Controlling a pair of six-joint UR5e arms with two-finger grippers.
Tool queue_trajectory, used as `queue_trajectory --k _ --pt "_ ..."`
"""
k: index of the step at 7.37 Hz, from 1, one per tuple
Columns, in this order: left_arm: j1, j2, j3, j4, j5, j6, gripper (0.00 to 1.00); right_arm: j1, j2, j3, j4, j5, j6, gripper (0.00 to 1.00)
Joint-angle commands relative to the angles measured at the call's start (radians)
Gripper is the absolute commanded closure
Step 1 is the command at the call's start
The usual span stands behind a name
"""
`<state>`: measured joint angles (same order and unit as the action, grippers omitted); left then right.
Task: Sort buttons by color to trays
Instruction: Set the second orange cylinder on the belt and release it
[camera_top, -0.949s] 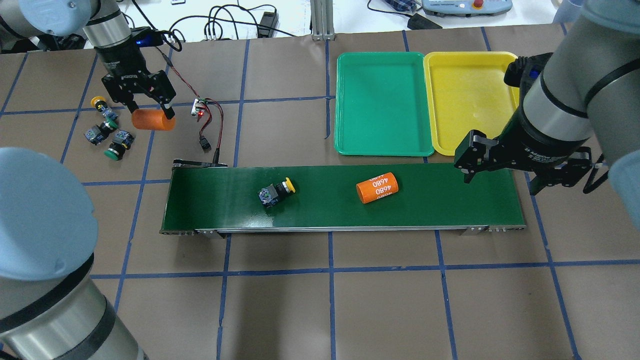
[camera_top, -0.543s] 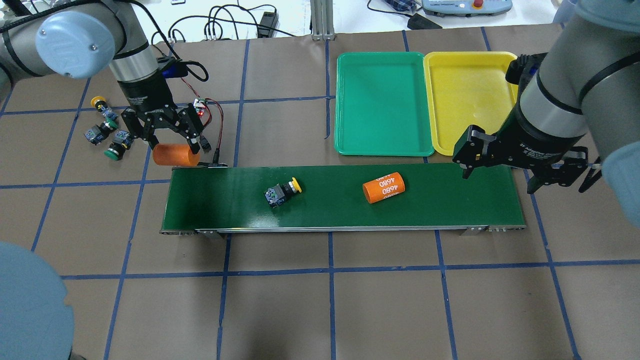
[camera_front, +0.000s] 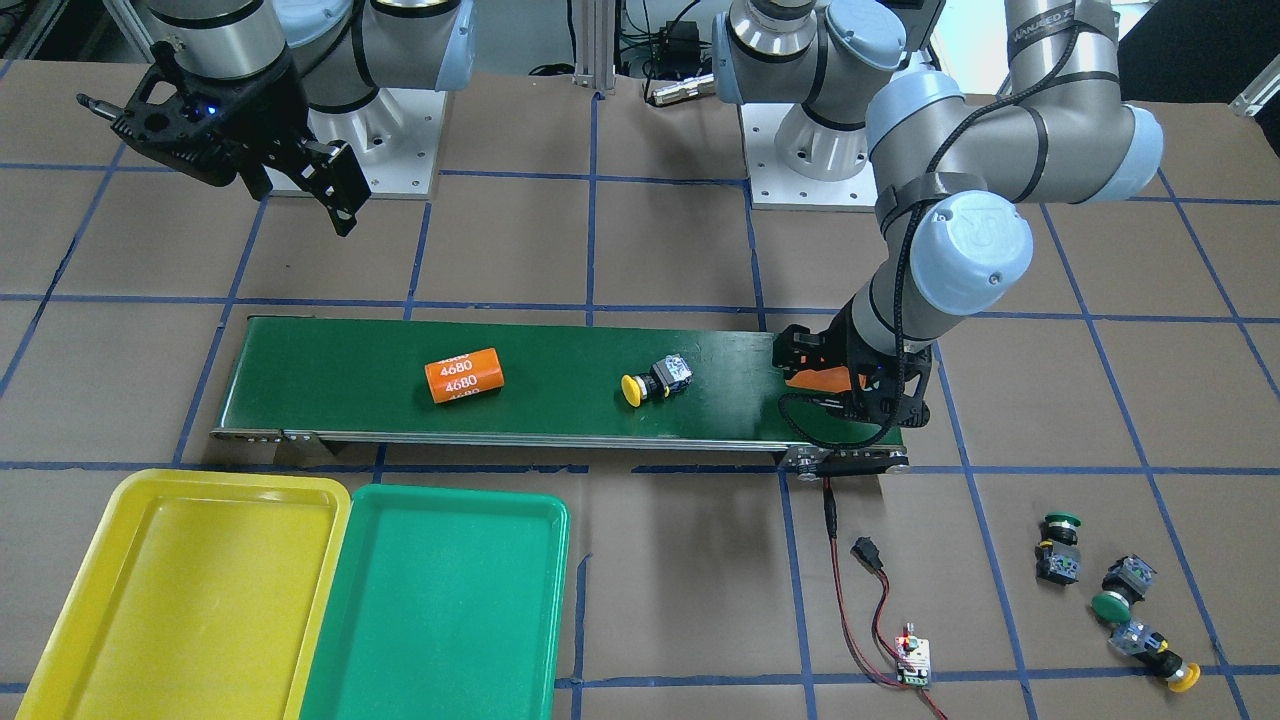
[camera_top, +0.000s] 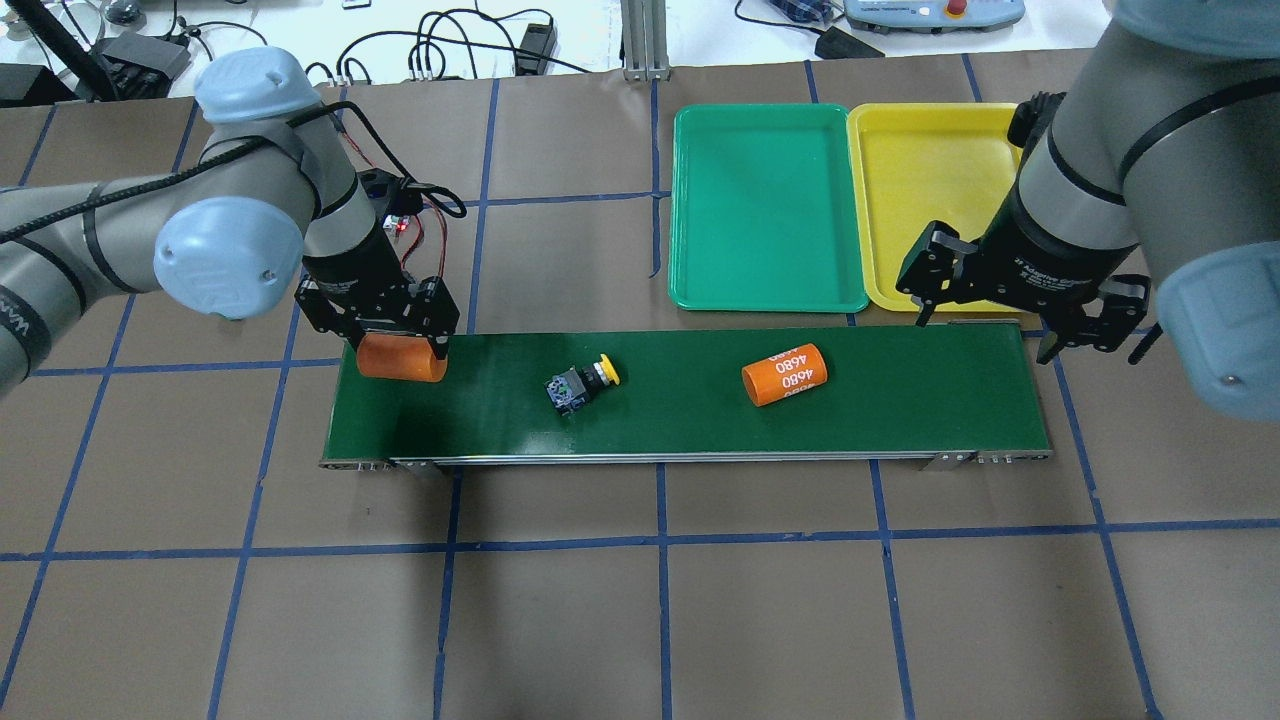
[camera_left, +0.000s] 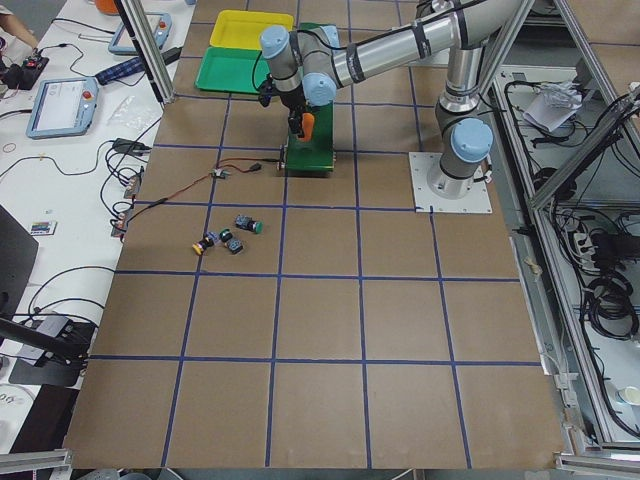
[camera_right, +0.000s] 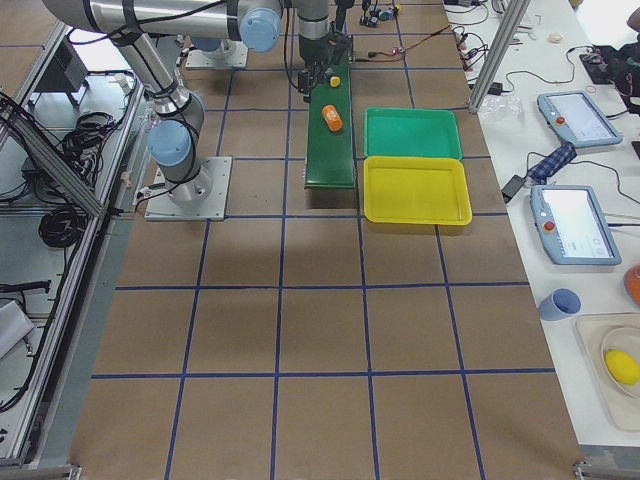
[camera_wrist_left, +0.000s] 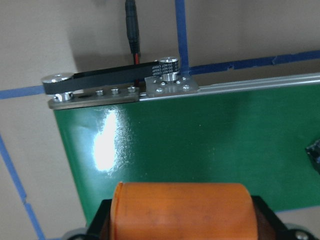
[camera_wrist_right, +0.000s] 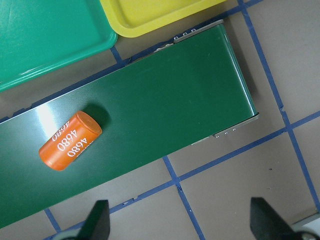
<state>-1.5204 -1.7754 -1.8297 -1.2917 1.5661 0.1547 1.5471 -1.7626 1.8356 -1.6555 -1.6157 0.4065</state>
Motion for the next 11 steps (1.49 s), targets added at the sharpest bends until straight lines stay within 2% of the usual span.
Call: queue_trajectory --k 1,4,5,7,8,9,10,11 --pt "-0.007 0.034 -0.065 0.054 0.009 -0.009 1.0 0.001 -0.004 -0.015 -0.004 0.002 0.009 0.0" --pt "-0.009 0.039 -0.14 0.129 0.006 -0.044 1.0 0.001 -0.014 0.007 -0.013 -0.012 0.006 0.0" --pt "-0.011 0.053 -0.134 0.127 0.009 -0.046 1.0 0.001 -0.012 0.008 -0.015 -0.009 0.006 0.0" --pt "-0.011 0.018 -0.109 0.144 0.008 -0.052 1.0 0.001 -0.012 0.008 -0.01 -0.012 0.0 0.0" --pt "-0.011 0.011 -0.118 0.147 0.006 -0.052 0.95 0.001 -0.011 0.008 -0.013 -0.013 0.006 0.0" --pt "-0.011 0.011 -0.115 0.167 0.008 -0.053 0.74 -0.001 -0.011 0.013 -0.01 -0.013 0.02 0.0" --pt "-0.011 0.013 -0.111 0.178 0.006 -0.072 0.21 -0.001 -0.012 0.025 -0.01 -0.013 0.021 0.0" --pt "-0.011 0.013 -0.111 0.187 0.002 -0.105 0.0 0.001 -0.009 0.03 -0.012 -0.009 0.02 0.0"
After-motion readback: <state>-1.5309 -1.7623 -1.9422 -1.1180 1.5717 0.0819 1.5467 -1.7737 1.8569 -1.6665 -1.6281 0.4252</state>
